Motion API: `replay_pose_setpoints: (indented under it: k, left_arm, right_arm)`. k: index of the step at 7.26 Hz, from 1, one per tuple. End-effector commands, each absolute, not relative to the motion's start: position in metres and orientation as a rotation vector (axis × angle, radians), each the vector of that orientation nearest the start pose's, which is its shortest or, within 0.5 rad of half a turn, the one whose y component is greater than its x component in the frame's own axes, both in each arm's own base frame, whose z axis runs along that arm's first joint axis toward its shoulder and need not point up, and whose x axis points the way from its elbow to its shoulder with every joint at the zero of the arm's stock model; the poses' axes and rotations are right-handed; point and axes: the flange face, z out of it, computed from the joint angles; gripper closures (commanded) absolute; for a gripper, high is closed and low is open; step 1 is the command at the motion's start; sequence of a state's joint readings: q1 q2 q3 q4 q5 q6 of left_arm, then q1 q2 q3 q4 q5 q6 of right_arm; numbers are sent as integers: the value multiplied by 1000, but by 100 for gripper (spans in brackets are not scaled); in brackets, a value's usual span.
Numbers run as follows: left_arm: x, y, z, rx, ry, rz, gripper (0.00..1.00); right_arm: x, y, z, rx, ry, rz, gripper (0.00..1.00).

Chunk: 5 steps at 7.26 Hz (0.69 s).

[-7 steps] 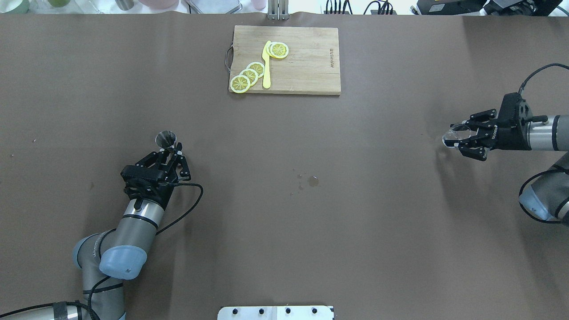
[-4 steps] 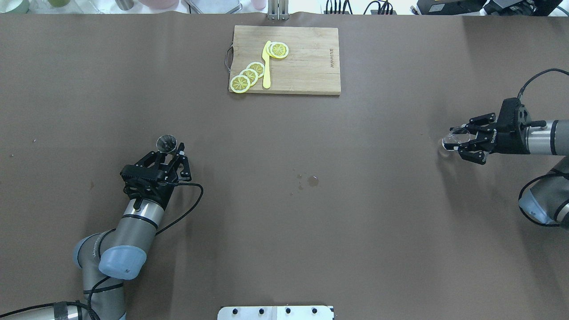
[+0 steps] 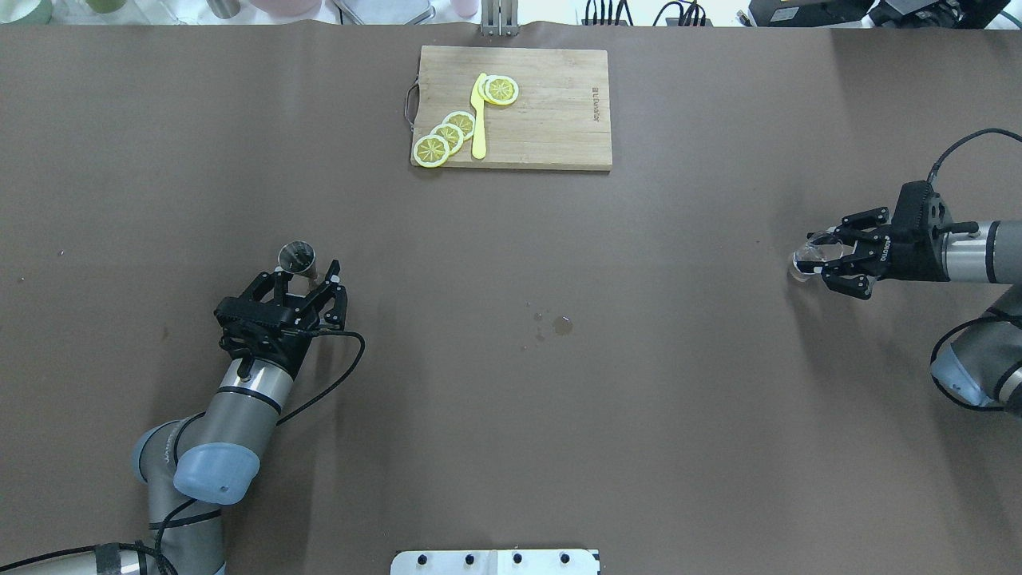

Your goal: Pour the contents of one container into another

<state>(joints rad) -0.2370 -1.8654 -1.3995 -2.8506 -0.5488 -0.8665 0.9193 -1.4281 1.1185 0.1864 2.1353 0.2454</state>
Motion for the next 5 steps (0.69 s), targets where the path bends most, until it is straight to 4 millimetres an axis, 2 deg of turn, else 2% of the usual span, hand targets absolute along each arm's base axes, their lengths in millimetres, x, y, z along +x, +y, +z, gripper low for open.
replay_pose_setpoints:
  k: [1, 2, 3, 5]
  left_arm:
    - [512, -344, 430, 1311, 737, -321, 2]
    - [511, -342, 429, 1312, 747, -323, 2]
    - [505, -331, 430, 1307, 764, -313, 2]
    - [475, -288, 438, 1282, 805, -263, 2]
  right_arm:
    - [-258, -468, 617, 1091, -1047, -736, 100]
    - [-258, -468, 617, 1090, -1048, -737, 100]
    - [-258, -468, 617, 1090, -1048, -737, 100]
    - [-260, -467, 619, 1088, -1048, -738, 100]
